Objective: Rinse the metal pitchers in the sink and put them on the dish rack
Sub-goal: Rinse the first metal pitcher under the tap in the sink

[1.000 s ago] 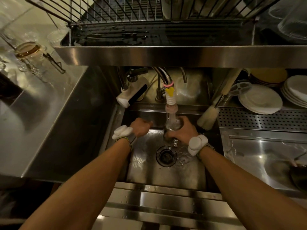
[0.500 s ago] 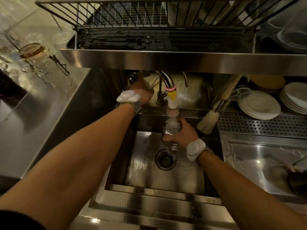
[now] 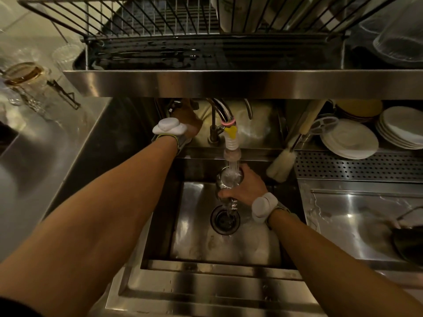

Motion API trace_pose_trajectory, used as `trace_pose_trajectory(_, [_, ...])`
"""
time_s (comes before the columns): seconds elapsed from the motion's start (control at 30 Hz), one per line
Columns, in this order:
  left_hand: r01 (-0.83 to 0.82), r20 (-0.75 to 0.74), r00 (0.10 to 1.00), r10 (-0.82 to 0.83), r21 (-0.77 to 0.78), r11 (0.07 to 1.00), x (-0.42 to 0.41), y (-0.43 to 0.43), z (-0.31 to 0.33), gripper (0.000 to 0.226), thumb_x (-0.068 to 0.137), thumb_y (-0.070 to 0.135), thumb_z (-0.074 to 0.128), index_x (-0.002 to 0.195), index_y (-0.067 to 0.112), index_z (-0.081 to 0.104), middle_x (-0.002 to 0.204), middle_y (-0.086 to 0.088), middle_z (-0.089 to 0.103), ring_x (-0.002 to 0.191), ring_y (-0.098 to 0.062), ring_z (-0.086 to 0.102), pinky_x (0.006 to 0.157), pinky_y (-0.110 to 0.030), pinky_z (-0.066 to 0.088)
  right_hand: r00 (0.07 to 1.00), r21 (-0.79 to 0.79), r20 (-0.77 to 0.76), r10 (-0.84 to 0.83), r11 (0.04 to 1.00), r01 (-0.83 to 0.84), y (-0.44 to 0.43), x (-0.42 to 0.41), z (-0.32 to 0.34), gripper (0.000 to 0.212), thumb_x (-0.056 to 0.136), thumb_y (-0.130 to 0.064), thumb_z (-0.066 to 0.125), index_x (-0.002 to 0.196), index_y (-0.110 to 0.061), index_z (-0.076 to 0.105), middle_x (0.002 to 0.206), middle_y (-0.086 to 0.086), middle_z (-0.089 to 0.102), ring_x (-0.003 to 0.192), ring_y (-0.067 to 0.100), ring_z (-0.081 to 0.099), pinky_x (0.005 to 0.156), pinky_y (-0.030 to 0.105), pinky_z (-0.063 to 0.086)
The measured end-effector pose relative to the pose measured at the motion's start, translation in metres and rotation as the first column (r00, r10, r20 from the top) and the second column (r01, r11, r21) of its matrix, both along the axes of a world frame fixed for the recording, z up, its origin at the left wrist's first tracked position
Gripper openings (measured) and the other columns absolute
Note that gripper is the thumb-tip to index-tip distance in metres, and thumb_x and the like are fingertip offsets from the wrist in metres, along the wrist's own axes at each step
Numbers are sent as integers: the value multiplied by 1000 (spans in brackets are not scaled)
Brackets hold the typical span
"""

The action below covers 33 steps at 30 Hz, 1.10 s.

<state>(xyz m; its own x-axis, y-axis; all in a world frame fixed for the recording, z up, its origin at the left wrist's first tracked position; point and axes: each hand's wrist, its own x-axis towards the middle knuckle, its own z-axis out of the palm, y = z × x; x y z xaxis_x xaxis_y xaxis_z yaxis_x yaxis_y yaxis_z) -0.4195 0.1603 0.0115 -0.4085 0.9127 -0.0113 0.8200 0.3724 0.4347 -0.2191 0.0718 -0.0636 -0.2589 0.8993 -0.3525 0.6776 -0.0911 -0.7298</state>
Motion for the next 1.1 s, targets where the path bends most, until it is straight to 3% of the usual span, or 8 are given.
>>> trace_pose_trajectory(0.3, [1, 89, 996, -15, 159, 987, 0, -9, -3, 34, 86, 15, 55, 119, 12, 49, 115, -8, 61, 105, -29, 58, 75, -26, 36, 1000, 27, 6, -24, 999, 24, -1, 3, -2, 92, 47, -42, 88, 127, -24, 45, 121, 0, 59, 108, 20, 59, 94, 38, 50])
trace_pose_trajectory(0.5, [81, 83, 992, -90, 103, 991, -2, -17, 3, 49, 87, 16, 57, 132, 12, 40, 126, -7, 58, 114, -30, 55, 82, -27, 37, 1000, 32, 11, -22, 999, 21, -2, 5, 0, 91, 51, -38, 89, 129, -20, 44, 123, 0, 59, 110, 21, 58, 95, 37, 49])
trace_pose_trajectory(0.63, [-129, 174, 979, 109, 103, 986, 12, -49, -15, 44, 90, 19, 56, 131, 9, 45, 127, -15, 59, 114, -32, 57, 92, -34, 44, 999, 11, 13, -43, 999, 43, -5, 9, -1, 90, 55, -36, 88, 130, -21, 42, 122, 1, 61, 111, 23, 59, 96, 37, 49])
trace_pose_trajectory(0.7, [-112, 381, 918, 114, -28, 993, 32, -78, -44, 30, 93, 24, 52, 120, 12, 53, 119, -14, 63, 109, -33, 61, 89, -38, 51, 996, -9, 2, -86, 996, 86, -9, 10, -4, 88, 57, -34, 87, 131, -22, 40, 120, 1, 62, 110, 24, 60, 95, 35, 49])
trace_pose_trajectory(0.8, [74, 766, 632, 118, -212, 975, 75, -113, -79, 32, 99, 39, 42, 118, 18, 58, 118, -10, 64, 105, -28, 63, 85, -38, 51, 990, -72, -50, -135, 989, 131, -16, 9, -14, 94, 56, -31, 89, 134, -21, 37, 121, 3, 62, 110, 26, 60, 95, 35, 48])
trace_pose_trajectory(0.87, [49, 828, 521, 207, -272, 961, 92, -123, -95, 45, 98, 51, 34, 113, 20, 62, 118, -9, 66, 105, -24, 61, 91, -35, 50, 986, -122, -94, -136, 985, 124, -21, 9, -19, 95, 58, -24, 89, 136, -17, 35, 124, 6, 60, 109, 25, 59, 94, 33, 48])
trace_pose_trajectory(0.97, [-14, 826, 455, 333, -368, 930, 103, -132, -111, 54, 95, 58, 29, 117, 21, 62, 120, -10, 66, 109, -28, 63, 94, -48, 52, 958, -235, -199, -207, 959, 158, -33, 10, -28, 84, 69, -14, 82, 139, -14, 35, 123, 5, 57, 105, 20, 56, 87, 27, 47])
trace_pose_trajectory(1.1, [-50, 880, 445, 163, -158, 986, 106, -124, -100, 51, 94, 54, 32, 119, 19, 60, 125, -12, 63, 116, -26, 60, 106, -47, 44, 853, -340, -397, -341, 917, 208, -20, 7, -14, 57, 89, -16, 57, 141, -23, 36, 130, 8, 51, 109, 26, 55, 91, 38, 50])
